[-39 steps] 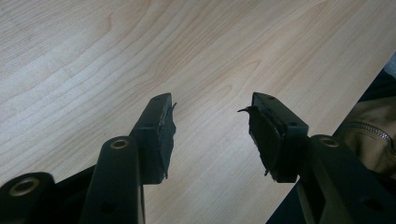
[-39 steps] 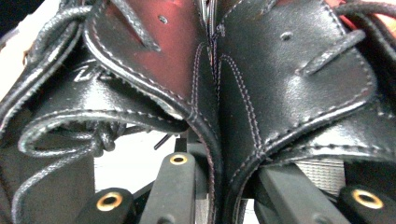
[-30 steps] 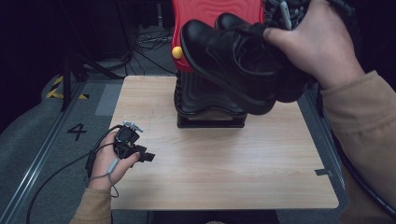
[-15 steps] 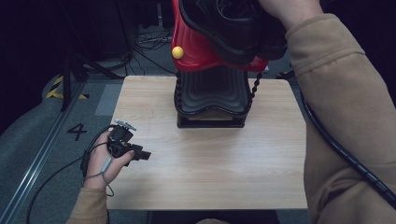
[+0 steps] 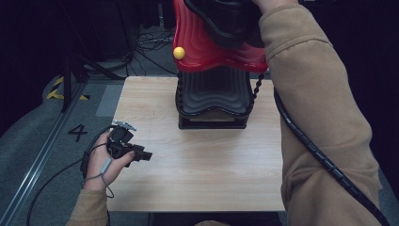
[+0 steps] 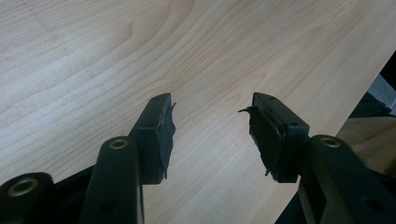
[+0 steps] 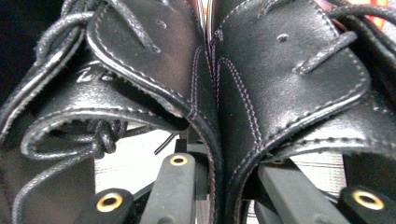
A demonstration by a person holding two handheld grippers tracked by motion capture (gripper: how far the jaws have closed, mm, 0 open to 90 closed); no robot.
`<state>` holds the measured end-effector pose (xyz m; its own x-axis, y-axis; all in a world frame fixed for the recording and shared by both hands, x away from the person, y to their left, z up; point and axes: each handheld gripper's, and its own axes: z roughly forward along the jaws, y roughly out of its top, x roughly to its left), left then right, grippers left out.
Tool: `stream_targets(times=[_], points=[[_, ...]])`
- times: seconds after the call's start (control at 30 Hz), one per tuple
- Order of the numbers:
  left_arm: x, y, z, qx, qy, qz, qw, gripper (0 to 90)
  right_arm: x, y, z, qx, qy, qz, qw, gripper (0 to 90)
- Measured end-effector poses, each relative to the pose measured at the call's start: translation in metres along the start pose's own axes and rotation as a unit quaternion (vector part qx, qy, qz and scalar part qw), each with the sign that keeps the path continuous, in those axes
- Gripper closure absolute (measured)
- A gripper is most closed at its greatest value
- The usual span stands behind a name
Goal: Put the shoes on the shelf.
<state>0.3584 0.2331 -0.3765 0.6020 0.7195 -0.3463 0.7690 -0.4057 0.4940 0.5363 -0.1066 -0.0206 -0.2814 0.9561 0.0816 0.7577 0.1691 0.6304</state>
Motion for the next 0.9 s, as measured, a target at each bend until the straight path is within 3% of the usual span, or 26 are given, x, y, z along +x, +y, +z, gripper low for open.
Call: stream_targets(times=[0.17,0.37,0.6,0.7,0.9], points=[[0.002,-0.002,-0.003,-0.007,-0.002,-0.003,1.0000,50.1,0.007,0.005,0.008,-0.008,-0.014,0.001,0.9999,81.4],[0.004,-0.003,-0.005,-0.011,-0.005,-0.005,0.9999,50.0,0.009,0.010,0.014,-0.045,-0.026,0.010,0.9986,81.4],[0.005,-0.004,-0.006,-0.012,-0.003,-0.006,0.9999,50.1,0.008,0.006,0.031,-0.048,-0.038,0.022,0.9979,79.8],[0.004,-0.004,-0.006,-0.012,-0.003,-0.008,0.9999,50.1,0.007,0.001,0.043,-0.043,-0.024,0.031,0.9983,78.9],[0.002,-0.004,-0.007,-0.013,-0.002,-0.004,0.9999,50.0,0.008,-0.007,0.058,-0.051,-0.023,0.053,0.9970,77.7]])
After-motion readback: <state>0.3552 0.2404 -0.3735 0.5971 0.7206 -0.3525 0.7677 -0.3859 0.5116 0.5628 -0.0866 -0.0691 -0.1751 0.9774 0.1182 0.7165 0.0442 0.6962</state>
